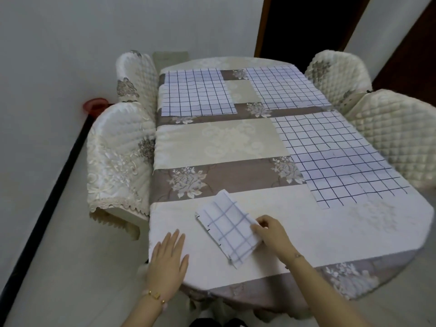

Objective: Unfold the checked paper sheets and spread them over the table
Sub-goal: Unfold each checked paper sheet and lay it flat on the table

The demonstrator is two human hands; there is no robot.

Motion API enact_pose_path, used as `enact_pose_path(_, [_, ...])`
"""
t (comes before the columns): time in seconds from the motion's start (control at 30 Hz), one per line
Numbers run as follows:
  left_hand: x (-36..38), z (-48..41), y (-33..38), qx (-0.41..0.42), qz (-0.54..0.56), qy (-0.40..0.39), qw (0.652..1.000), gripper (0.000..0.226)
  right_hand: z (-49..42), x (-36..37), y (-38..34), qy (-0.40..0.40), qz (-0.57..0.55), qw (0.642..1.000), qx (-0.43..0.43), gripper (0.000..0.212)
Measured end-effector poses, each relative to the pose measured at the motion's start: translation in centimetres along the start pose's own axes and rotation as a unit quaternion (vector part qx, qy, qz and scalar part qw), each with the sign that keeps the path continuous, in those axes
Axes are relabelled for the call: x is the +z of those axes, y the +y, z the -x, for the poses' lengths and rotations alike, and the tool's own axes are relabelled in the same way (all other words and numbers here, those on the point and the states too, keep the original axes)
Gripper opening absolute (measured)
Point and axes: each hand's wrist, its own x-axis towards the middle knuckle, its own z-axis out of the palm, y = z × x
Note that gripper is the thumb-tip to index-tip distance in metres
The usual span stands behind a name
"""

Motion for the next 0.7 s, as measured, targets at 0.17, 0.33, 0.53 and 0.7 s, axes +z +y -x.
enact_pose_path(0.17, [-1.5, -0.8, 1.7, 0.007, 0.087, -0.002, 0.996, 0.069, 2.3, -1.8, -0.8, 0.025, -0.201, 0.979, 0.017, 0.009])
enact_pose_path(0.33, [-6.3, -1.6, 8.3, 0.125, 0.259, 0.054, 0.956, 0.063, 3.9, -3.1, -2.4, 0.032, -0.270, 0.962, 0.020, 0.014])
enact_pose_path(0.53, [-8.2, -2.1, 13.2, 0.202, 0.258, 0.029, 0.944, 0.049, 5.1, -4.2, -3.9, 0.028, -0.329, 0.944, 0.007, 0.013])
enact_pose_path(0.7, [-8.7, -2.3, 14.6, 0.153, 0.367, 0.044, 0.916, 0.009, 6.1, -5.2, -4.7, -0.026, -0.407, 0.913, -0.011, 0.022])
